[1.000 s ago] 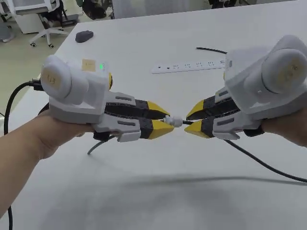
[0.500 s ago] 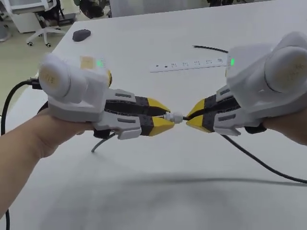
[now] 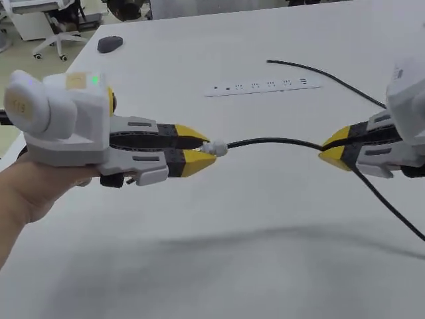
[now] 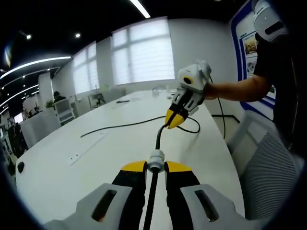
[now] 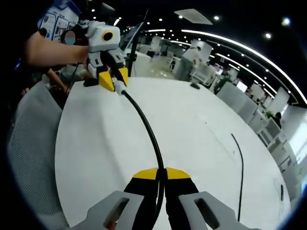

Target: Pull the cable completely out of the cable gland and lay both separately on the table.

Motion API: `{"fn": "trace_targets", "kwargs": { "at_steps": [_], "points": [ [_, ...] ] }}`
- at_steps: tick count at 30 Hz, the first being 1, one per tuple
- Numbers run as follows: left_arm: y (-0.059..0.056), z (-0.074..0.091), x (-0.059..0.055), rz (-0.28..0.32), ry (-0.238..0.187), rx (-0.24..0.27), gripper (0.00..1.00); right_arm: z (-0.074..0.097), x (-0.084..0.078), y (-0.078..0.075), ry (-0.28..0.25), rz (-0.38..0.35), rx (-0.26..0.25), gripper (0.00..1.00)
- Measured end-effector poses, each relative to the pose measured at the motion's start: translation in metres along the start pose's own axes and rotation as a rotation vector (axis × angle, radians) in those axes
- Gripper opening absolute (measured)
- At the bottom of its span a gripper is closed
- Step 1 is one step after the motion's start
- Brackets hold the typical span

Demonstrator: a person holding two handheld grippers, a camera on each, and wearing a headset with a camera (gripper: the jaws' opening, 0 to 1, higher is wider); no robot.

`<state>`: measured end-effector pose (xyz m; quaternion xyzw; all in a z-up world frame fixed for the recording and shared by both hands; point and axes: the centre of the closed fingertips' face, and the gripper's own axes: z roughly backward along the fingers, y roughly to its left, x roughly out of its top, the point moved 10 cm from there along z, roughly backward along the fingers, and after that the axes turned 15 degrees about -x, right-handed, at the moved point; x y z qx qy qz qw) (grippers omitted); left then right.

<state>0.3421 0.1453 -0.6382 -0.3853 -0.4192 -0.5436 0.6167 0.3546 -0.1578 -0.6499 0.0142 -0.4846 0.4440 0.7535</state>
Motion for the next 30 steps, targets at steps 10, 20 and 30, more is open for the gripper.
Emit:
{"fn": "trace_targets", "kwargs": {
  "at_steps": [10, 20, 30],
  "points": [
    [0.0, 0.009, 0.0, 0.005, -0.021, 0.025, 0.15, 0.001, -0.029, -0.008, 0.086, -0.02, -0.061, 0.0],
    [0.0, 0.009, -0.003, 0.013, -0.016, 0.032, 0.15, -0.002, -0.038, 0.006, 0.144, -0.058, -0.011, 0.0],
    [-0.003, 0.01, -0.004, 0.02, 0.001, 0.035, 0.15, 0.004, -0.019, 0.012, 0.14, -0.093, 0.029, 0.12]
  ]
}}
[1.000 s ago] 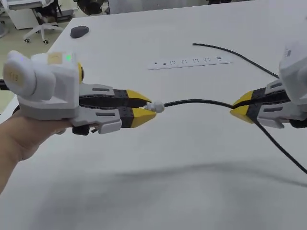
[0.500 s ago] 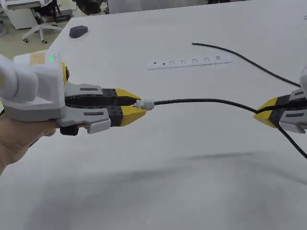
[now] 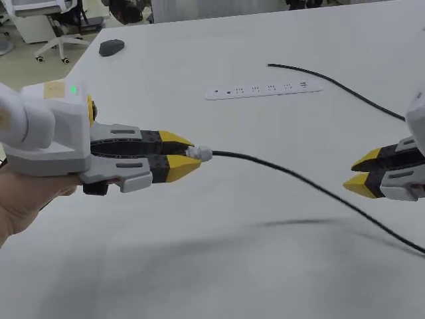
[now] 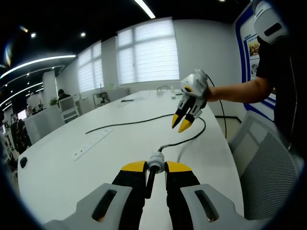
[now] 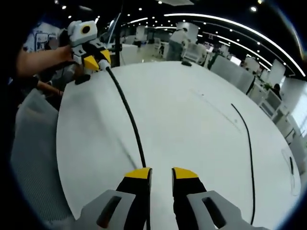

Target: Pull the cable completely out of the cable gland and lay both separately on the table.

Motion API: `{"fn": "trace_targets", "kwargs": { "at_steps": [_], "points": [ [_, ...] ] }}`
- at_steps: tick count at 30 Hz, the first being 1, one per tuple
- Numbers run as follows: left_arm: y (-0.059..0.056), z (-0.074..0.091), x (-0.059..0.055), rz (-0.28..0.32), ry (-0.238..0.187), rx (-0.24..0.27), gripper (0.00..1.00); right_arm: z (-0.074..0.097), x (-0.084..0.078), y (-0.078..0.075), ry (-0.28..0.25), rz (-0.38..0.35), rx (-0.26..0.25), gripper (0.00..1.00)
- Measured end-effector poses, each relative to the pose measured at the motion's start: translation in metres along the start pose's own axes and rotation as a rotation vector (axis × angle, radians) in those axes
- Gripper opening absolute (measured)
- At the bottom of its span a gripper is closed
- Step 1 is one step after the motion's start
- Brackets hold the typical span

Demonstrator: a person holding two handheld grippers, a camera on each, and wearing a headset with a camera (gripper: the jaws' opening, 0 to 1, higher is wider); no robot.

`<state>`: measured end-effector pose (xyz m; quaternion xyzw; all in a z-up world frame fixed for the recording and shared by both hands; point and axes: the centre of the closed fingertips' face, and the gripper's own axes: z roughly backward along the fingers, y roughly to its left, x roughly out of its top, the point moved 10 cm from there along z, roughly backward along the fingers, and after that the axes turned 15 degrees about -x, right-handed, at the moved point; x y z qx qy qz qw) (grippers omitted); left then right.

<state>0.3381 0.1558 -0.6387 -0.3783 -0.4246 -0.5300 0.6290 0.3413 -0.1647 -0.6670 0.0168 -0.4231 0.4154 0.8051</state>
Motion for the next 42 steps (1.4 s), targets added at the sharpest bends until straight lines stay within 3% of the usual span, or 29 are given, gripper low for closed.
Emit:
{"fn": "trace_targets", "kwargs": {
  "at_steps": [2, 4, 9, 12, 18, 22, 25, 29, 38, 42],
  "points": [
    [-0.001, -0.003, -0.003, 0.005, 0.01, 0.001, 0.15, 0.001, 0.012, 0.003, -0.044, -0.006, -0.001, 0.12],
    [-0.003, -0.006, -0.004, 0.007, 0.008, -0.004, 0.15, 0.003, 0.031, 0.011, -0.125, -0.011, 0.042, 0.14],
    [-0.004, -0.009, -0.002, 0.006, 0.006, -0.013, 0.15, -0.004, 0.069, 0.035, -0.24, 0.086, 0.124, 0.13],
    [-0.004, -0.01, 0.0, 0.002, -0.003, -0.016, 0.15, -0.011, 0.083, 0.049, -0.288, 0.128, 0.174, 0.13],
    [-0.005, -0.01, 0.001, -0.002, -0.002, -0.016, 0.15, -0.037, 0.1, 0.08, -0.299, 0.244, 0.219, 0.13],
    [-0.006, -0.009, 0.0, -0.002, 0.004, -0.017, 0.15, -0.041, 0.109, 0.087, -0.324, 0.274, 0.241, 0.1],
    [-0.007, -0.008, -0.001, -0.002, 0.006, -0.017, 0.15, -0.044, 0.113, 0.089, -0.346, 0.314, 0.257, 0.1],
    [-0.008, -0.008, -0.002, -0.001, 0.004, -0.018, 0.15, -0.045, 0.114, 0.086, -0.355, 0.356, 0.243, 0.0],
    [-0.008, -0.007, -0.004, -0.001, -0.004, -0.014, 0.15, -0.045, 0.114, 0.087, -0.354, 0.358, 0.257, 0.0],
    [-0.006, -0.003, -0.005, -0.005, -0.004, 0.0, 0.15, -0.047, 0.11, 0.082, -0.324, 0.369, 0.231, 0.0]
  ]
}}
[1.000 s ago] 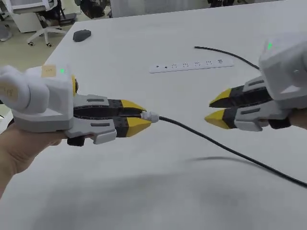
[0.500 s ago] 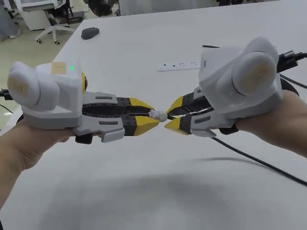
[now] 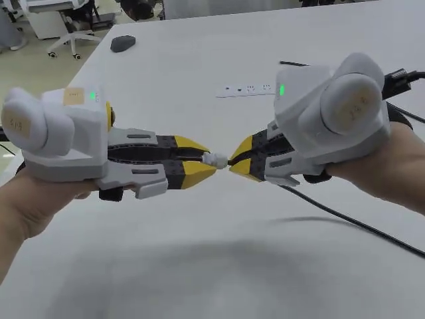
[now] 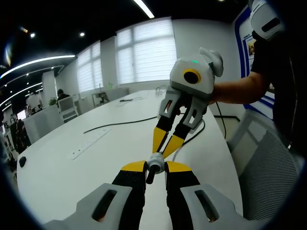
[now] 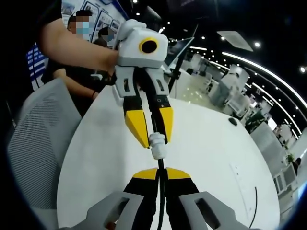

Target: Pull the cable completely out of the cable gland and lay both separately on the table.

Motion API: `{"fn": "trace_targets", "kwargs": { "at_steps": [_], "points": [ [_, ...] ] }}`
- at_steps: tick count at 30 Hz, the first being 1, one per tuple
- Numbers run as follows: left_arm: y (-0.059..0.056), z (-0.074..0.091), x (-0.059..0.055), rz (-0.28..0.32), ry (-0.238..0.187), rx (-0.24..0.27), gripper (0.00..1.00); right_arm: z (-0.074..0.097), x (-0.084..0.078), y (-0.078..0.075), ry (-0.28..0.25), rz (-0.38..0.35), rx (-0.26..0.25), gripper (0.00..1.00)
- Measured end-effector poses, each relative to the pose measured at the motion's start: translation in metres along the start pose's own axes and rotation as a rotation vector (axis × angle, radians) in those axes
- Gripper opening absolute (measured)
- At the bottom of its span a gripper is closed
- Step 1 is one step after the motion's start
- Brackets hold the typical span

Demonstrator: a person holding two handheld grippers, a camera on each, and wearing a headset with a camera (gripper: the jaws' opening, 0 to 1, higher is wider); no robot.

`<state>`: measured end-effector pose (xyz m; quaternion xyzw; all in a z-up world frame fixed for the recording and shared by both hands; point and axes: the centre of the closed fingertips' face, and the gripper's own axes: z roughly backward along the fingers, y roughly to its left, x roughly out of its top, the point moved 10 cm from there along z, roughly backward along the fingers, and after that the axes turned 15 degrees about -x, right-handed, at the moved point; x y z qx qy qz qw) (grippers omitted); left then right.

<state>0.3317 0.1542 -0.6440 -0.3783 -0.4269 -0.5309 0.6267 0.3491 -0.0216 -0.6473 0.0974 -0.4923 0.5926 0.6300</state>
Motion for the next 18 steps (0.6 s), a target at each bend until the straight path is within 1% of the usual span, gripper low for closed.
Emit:
{"fn": "trace_targets", "kwargs": {
  "at_steps": [1, 2, 3, 4, 7, 8, 9, 10, 11, 12, 13, 14, 16, 17, 18],
  "points": [
    [0.0, 0.004, 0.0, -0.002, -0.002, 0.008, 0.15, 0.0, -0.002, -0.001, 0.006, 0.006, -0.004, 0.0],
    [0.001, 0.007, 0.0, 0.002, -0.014, 0.017, 0.15, 0.001, -0.003, -0.002, 0.009, 0.01, -0.01, 0.0],
    [0.001, 0.012, 0.0, 0.008, -0.033, 0.031, 0.15, 0.002, -0.005, -0.005, 0.009, -0.004, -0.014, 0.0],
    [0.0, 0.015, 0.0, 0.004, -0.038, 0.04, 0.15, 0.002, -0.006, -0.006, 0.009, -0.018, -0.016, 0.0],
    [-0.002, 0.025, -0.001, -0.003, -0.051, 0.071, 0.15, 0.002, -0.009, -0.012, 0.017, -0.019, -0.031, 0.0],
    [-0.001, 0.029, -0.002, -0.001, -0.06, 0.09, 0.15, 0.002, -0.009, -0.013, 0.014, -0.022, -0.033, 0.0],
    [0.0, 0.033, -0.003, 0.002, -0.065, 0.121, 0.15, 0.001, -0.009, -0.015, 0.008, -0.04, -0.038, 0.0],
    [0.001, 0.038, -0.004, 0.012, -0.084, 0.134, 0.15, 0.0, -0.01, -0.018, 0.008, -0.045, -0.039, 0.0],
    [0.001, 0.041, -0.005, 0.013, -0.092, 0.148, 0.15, -0.001, -0.01, -0.02, 0.007, -0.043, -0.04, 0.0],
    [0.001, 0.046, -0.006, 0.009, -0.101, 0.174, 0.15, -0.003, -0.01, -0.021, 0.008, -0.041, -0.049, 0.0],
    [0.0, 0.049, -0.008, 0.013, -0.105, 0.179, 0.15, -0.003, -0.01, -0.022, 0.009, -0.042, -0.05, 0.0],
    [0.0, 0.053, -0.01, 0.016, -0.113, 0.2, 0.15, -0.007, -0.011, -0.026, 0.007, -0.046, -0.05, 0.0],
    [-0.001, 0.057, -0.013, 0.023, -0.119, 0.212, 0.15, -0.009, -0.01, -0.028, 0.0, -0.052, -0.052, 0.0],
    [-0.002, 0.06, -0.016, 0.025, -0.118, 0.229, 0.15, -0.01, -0.009, -0.029, -0.005, -0.053, -0.055, 0.0],
    [-0.003, 0.061, -0.018, 0.028, -0.122, 0.234, 0.15, -0.013, -0.005, -0.03, -0.027, -0.056, -0.065, 0.0]
  ]
}}
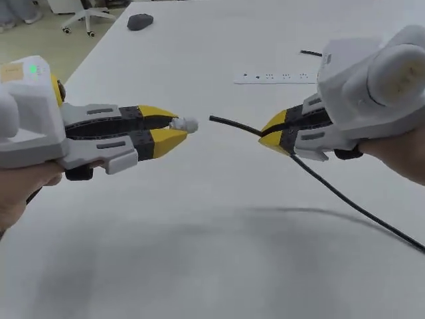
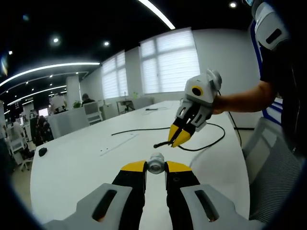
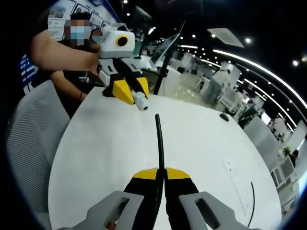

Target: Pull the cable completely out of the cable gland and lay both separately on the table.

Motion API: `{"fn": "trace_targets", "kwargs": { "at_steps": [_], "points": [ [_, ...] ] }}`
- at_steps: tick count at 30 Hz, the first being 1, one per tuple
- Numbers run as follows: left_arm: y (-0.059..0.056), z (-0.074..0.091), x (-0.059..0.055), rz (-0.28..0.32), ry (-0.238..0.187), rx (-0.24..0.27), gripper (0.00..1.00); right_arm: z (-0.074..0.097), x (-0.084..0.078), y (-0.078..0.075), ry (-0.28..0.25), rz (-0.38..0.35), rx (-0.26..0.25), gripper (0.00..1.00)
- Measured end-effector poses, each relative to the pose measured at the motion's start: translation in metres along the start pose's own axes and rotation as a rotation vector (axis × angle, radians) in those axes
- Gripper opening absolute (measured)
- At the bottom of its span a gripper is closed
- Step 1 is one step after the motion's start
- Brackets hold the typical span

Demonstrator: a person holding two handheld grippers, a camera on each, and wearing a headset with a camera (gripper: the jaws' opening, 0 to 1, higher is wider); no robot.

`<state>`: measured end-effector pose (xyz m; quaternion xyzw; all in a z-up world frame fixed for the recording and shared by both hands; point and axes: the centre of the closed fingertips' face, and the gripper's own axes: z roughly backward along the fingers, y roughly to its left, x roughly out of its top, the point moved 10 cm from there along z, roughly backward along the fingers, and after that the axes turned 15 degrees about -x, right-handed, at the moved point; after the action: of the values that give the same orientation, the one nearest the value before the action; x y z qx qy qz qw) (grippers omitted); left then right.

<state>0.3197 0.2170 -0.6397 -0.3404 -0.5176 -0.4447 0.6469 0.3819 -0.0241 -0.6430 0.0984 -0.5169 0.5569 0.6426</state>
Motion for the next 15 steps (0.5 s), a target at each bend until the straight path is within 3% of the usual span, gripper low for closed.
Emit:
{"fn": "trace_targets", "kwargs": {
  "at_steps": [5, 10, 13, 15],
  "points": [
    [0.002, 0.011, -0.01, 0.004, -0.022, 0.077, 0.15, -0.019, 0.025, -0.005, -0.106, -0.034, -0.049, 0.0],
    [0.009, 0.023, -0.019, 0.01, -0.037, 0.176, 0.15, -0.051, 0.045, -0.007, -0.196, -0.066, -0.072, 0.0],
    [0.015, 0.029, -0.026, 0.009, -0.033, 0.233, 0.15, -0.07, 0.055, -0.005, -0.249, -0.159, -0.073, 0.0],
    [0.022, 0.034, -0.033, 0.035, -0.021, 0.284, 0.15, -0.088, 0.062, -0.003, -0.291, -0.272, -0.072, 0.0]
  ]
}}
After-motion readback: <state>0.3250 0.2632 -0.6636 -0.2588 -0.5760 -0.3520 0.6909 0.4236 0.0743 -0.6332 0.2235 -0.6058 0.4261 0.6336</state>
